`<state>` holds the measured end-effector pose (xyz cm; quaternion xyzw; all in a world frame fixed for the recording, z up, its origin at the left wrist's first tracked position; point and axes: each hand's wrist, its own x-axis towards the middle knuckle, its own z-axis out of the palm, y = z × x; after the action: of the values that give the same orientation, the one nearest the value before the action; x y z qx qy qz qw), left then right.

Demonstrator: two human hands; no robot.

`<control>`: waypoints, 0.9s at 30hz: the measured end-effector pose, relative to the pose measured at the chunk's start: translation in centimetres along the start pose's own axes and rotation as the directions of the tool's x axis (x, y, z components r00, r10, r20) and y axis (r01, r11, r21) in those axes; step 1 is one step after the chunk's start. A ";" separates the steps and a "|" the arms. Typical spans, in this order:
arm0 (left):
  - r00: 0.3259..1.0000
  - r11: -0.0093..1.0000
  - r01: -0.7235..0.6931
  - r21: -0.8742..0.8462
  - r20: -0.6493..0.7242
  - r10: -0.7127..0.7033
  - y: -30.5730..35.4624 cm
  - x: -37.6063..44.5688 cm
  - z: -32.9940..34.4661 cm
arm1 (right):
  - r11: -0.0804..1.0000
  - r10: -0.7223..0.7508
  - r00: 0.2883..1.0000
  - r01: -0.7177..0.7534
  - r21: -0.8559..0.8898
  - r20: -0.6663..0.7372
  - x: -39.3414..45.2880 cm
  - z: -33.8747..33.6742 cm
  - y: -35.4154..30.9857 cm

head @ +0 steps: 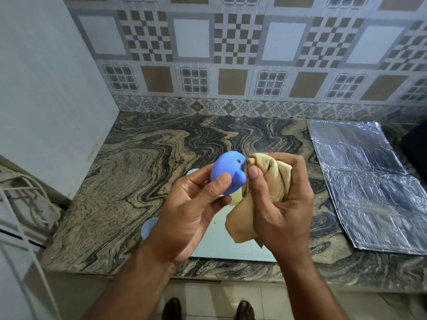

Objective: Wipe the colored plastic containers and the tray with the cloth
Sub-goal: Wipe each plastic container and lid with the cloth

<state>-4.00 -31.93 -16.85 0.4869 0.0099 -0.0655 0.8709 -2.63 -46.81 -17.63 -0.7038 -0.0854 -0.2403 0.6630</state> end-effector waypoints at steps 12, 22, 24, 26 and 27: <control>0.954 0.866 -0.139 0.481 0.299 -0.013 2.6 0.8 -2.1 | 0.930 -0.215 0.902 0.306 -0.204 0.375 2.9 -1.9 -0.6; 0.993 0.892 -0.117 0.436 0.032 0.115 2.4 0.5 -2.7 | 0.987 -0.154 0.975 0.160 -0.021 0.160 3.9 -2.7 -1.3; 0.984 0.865 -0.171 0.471 0.030 0.178 2.3 0.2 -2.4 | 0.984 -0.151 0.972 0.166 -0.072 0.183 2.9 -2.5 -1.5; 0.962 0.788 -0.257 0.559 0.074 0.261 2.3 0.0 -1.9 | 0.978 -0.156 0.969 0.179 -0.110 0.191 2.1 -1.9 -1.3; 0.945 0.730 -0.307 0.611 0.104 0.310 2.2 -0.1 -1.7 | 0.973 -0.165 0.968 0.191 -0.126 0.187 1.8 -1.5 -1.2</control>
<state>-3.78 -29.34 -15.87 0.7402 -0.0910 0.0816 0.6612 -1.91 -48.49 -15.79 -0.7575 -0.1890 -0.2416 0.5763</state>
